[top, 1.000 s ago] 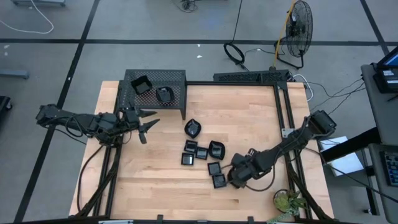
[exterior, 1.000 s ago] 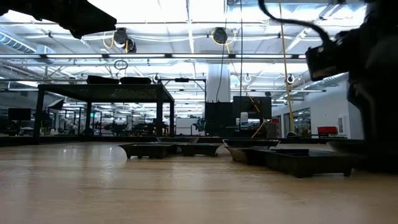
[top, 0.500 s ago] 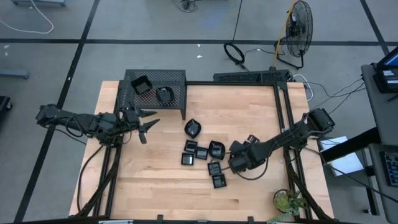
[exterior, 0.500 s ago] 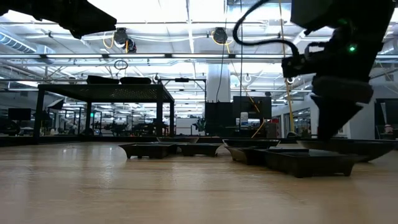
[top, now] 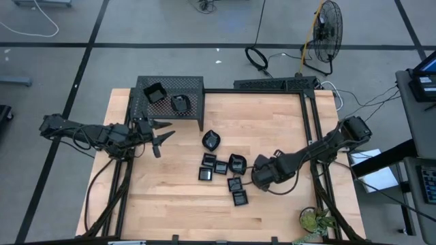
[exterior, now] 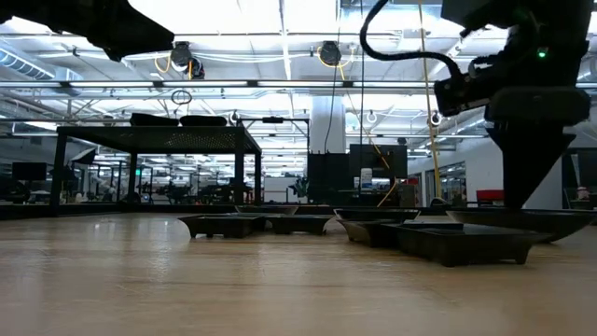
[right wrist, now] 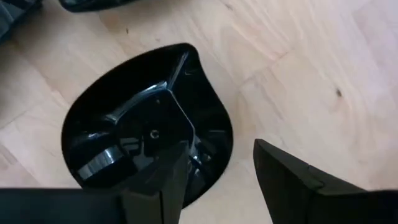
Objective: Pick & Place Mini shaped plates
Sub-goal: Stack the leaf shaped plate on top of the leaf shaped plate on the shelf
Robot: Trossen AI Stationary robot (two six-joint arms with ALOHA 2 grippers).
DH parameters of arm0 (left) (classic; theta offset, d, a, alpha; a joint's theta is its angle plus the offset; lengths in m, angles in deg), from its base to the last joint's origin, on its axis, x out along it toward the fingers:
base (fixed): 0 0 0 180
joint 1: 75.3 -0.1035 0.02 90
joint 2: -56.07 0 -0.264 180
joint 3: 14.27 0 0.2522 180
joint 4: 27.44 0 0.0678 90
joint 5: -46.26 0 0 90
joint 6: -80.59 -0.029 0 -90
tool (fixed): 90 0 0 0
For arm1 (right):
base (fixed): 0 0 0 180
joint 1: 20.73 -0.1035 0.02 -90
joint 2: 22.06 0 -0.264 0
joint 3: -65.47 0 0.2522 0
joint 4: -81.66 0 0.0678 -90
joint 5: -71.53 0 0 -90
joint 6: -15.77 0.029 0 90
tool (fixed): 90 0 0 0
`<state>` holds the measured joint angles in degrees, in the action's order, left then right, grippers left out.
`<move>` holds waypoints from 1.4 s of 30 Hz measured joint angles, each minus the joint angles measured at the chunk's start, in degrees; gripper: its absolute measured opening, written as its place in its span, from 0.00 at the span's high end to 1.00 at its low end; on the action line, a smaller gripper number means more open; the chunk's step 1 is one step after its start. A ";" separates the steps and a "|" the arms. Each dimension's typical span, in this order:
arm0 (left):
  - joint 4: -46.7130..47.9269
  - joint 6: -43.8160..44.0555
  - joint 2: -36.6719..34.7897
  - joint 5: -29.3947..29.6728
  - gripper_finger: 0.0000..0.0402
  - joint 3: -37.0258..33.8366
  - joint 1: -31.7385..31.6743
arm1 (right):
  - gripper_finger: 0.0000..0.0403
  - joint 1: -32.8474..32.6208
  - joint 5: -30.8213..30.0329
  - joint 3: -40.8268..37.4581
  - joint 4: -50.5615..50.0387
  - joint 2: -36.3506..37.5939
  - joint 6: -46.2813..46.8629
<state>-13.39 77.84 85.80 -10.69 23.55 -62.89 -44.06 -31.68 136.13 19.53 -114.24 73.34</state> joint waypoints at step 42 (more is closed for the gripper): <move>-0.37 0.03 0.00 0.00 0.60 0.00 0.00 | 0.97 0.42 4.52 -9.18 16.06 3.43 -4.58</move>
<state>-13.76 77.87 85.80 -10.69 23.55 -62.89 -43.64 -27.15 126.95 35.59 -110.81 68.75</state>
